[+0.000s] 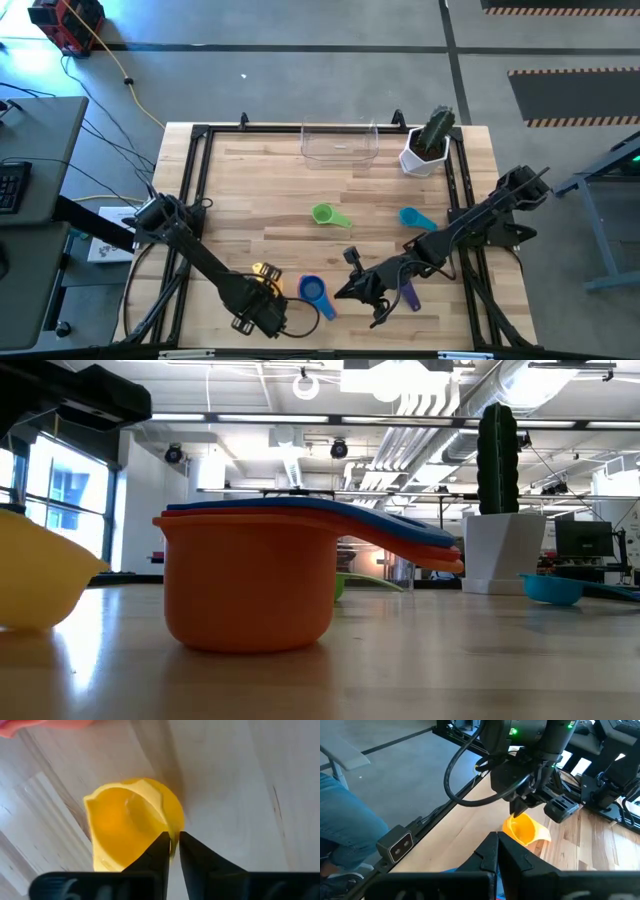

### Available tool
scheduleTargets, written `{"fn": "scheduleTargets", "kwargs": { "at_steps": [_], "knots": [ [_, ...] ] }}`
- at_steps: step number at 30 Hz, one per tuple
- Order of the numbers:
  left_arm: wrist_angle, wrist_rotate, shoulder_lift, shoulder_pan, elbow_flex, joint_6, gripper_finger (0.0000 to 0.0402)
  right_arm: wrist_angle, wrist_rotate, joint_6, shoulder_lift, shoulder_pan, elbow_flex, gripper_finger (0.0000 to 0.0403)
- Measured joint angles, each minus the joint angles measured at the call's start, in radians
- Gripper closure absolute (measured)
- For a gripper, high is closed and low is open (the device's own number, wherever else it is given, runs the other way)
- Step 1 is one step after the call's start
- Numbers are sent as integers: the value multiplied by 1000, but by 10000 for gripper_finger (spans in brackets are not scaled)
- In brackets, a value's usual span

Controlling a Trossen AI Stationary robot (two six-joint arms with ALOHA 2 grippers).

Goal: Nest measuring cups in basket
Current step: Stack the yellow measuring cup on top of the blue measuring cup

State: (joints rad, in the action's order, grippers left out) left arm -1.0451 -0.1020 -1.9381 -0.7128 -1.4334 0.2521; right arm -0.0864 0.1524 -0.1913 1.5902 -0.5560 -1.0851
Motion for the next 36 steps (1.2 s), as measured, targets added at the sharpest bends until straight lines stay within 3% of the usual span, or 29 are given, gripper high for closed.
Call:
{"fn": "scheduleTargets", "kwargs": {
  "at_steps": [26, 36],
  "knots": [
    [-8, 4, 1, 47, -19, 205, 326, 0, 35, 0, 0, -1, 0, 402],
    [-79, -17, 2, 109, -30, 130, 326, 0, 35, 29, 0, -1, 0, 402]
  ]
}}
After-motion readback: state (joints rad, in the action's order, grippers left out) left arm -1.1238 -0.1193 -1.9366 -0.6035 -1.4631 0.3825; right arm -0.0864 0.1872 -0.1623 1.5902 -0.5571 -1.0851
